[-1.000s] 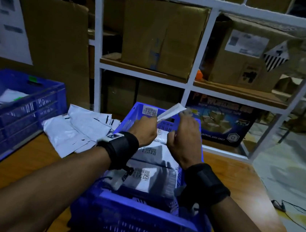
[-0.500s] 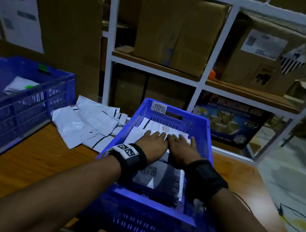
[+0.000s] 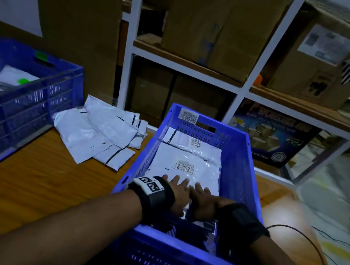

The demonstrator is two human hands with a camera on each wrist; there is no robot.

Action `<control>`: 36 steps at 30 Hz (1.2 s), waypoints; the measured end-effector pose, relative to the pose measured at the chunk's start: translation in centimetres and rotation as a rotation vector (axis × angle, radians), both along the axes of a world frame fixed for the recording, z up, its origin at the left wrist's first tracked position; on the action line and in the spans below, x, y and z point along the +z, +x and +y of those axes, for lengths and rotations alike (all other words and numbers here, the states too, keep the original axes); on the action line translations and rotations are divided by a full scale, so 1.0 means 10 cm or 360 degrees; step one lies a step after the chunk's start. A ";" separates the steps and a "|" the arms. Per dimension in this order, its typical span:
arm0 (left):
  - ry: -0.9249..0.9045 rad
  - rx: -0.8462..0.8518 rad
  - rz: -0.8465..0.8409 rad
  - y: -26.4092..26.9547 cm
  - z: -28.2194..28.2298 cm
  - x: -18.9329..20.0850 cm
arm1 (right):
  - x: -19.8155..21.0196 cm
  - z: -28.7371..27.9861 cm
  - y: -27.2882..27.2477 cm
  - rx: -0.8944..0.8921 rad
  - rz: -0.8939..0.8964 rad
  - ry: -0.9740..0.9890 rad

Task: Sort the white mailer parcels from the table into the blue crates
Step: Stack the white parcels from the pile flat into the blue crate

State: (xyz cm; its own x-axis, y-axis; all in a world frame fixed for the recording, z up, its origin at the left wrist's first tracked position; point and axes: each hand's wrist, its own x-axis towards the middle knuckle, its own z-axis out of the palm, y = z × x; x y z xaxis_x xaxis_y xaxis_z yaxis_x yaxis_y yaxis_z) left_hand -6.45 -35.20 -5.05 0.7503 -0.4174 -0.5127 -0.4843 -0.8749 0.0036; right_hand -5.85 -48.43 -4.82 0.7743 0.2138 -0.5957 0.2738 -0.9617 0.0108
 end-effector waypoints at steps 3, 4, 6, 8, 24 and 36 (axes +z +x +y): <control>0.0097 -0.0021 0.0068 -0.03 -0.04 -0.04 | 0.10 0.02 -0.03 0.0010 0.0080 0.0083; 0.0126 -0.0011 0.0083 -0.03 -0.06 -0.04 | 0.13 0.01 -0.02 -0.0031 0.0088 0.0151; 0.0164 0.0010 0.0082 -0.05 -0.09 -0.04 | 0.15 -0.03 -0.01 -0.0088 0.0073 0.0259; 0.0176 0.0021 0.0070 -0.06 -0.11 -0.04 | 0.13 -0.05 -0.02 -0.0076 0.0029 0.0323; 0.0315 -0.0111 0.0248 -0.17 -0.12 0.19 | 0.09 -0.11 0.03 0.0041 -0.0221 0.0181; 0.0265 0.0042 0.0219 -0.12 -0.13 0.13 | 0.04 -0.08 0.01 0.0153 -0.0259 0.0191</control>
